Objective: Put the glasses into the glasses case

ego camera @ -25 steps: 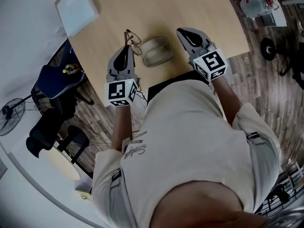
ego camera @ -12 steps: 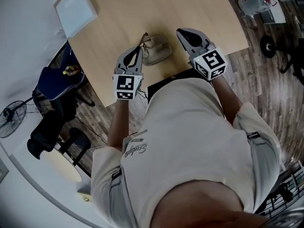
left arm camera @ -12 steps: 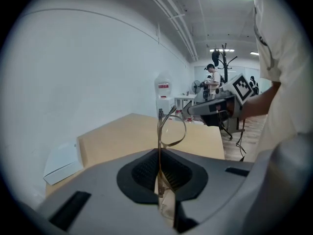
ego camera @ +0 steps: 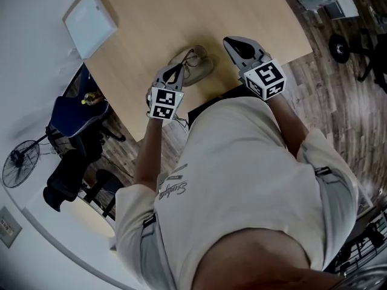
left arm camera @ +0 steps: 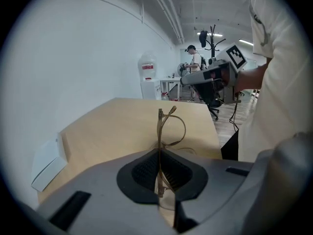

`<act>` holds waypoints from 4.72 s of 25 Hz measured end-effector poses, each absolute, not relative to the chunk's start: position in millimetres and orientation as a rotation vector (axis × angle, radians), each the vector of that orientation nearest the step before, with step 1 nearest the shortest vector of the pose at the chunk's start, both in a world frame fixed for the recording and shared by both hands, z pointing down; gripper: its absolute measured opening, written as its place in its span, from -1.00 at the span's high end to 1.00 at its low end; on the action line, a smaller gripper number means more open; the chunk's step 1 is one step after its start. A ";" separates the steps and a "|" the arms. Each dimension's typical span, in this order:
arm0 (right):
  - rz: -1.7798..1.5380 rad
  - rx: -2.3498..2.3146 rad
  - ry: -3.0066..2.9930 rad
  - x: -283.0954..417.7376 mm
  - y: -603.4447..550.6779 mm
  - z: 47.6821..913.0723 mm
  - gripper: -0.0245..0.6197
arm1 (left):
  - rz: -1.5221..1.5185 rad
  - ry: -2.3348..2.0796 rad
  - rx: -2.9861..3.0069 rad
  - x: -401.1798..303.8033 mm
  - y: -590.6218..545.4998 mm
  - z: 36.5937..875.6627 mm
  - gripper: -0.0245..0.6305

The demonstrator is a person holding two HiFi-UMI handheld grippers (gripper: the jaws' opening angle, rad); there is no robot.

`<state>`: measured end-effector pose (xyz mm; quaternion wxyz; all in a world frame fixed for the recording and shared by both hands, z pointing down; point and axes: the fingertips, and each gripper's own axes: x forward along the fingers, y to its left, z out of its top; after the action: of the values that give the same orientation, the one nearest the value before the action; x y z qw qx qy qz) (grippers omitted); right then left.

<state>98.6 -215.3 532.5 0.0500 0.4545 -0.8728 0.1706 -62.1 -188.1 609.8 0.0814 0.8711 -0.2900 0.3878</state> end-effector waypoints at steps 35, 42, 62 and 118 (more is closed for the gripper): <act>0.612 1.363 -2.641 100.3 -217.0 564.3 0.94 | 1.656 -0.286 2.401 -54.5 -162.8 702.4 0.86; 0.632 1.357 -2.632 100.7 -222.5 571.2 0.94 | 1.712 -0.195 2.370 -51.1 -164.3 709.1 0.86; 0.696 1.403 -2.611 108.6 -236.3 585.7 0.93 | 1.897 -0.069 2.317 -47.2 -163.2 720.9 0.86; 0.261 1.178 -2.728 7.1 -209.3 450.3 0.94 | 0.383 -1.312 2.452 -152.6 -215.3 472.7 0.88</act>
<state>7.1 -209.3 450.3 0.0795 0.3937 -0.9116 0.0874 -152.6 -215.3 472.7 0.1666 0.8613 -0.4608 0.1344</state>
